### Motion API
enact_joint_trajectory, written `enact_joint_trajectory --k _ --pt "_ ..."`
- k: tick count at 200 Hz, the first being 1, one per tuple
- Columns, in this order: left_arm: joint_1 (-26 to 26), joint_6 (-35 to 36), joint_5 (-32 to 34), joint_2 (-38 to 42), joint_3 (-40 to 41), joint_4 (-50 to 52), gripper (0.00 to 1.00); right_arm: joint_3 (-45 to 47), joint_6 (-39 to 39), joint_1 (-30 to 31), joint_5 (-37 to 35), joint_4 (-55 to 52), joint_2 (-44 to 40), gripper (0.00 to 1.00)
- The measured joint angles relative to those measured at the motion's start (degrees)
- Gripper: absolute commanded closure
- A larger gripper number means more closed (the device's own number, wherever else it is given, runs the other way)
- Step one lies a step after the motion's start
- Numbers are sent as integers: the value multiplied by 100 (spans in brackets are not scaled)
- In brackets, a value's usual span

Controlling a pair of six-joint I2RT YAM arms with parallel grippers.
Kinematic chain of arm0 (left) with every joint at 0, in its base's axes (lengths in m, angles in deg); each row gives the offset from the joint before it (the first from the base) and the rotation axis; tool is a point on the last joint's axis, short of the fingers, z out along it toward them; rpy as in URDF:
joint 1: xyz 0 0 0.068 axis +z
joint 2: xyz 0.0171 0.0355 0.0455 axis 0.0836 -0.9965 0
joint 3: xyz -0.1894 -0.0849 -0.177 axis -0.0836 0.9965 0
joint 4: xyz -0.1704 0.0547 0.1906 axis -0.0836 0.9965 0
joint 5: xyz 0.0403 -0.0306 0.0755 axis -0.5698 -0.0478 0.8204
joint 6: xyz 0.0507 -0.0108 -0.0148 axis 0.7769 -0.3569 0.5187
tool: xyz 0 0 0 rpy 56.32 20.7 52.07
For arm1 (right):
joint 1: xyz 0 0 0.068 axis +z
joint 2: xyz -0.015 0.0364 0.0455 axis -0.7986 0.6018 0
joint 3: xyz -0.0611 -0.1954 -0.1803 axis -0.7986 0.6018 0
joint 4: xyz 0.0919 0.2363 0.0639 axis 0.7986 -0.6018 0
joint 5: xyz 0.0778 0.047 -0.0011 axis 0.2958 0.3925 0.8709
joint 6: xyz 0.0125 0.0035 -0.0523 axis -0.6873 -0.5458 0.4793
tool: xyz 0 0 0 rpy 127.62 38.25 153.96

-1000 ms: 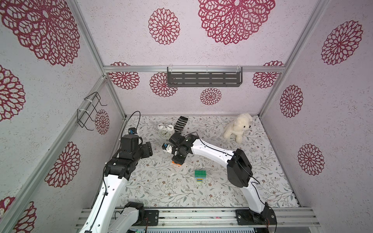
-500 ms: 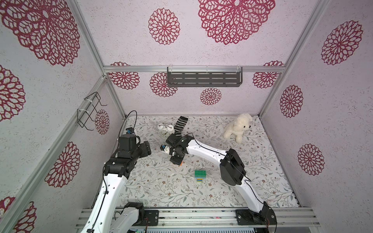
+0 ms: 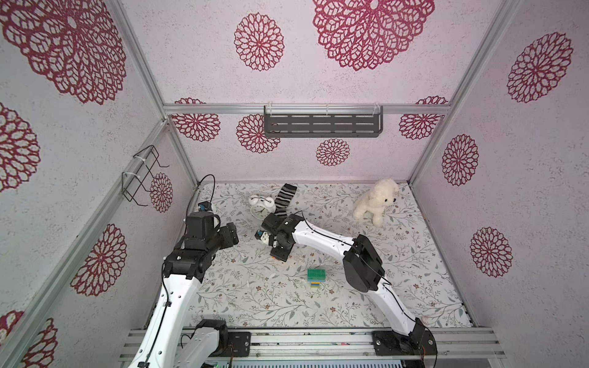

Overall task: Assemble an ice cream with lego
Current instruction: Pick up the lego brick from the center of the board.

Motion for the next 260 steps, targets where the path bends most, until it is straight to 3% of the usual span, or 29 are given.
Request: enact_joint_trajectory --k 260 --pt "138 0 -240 0 4 -87 23 -306 52 -22 -22 -122 291 58"
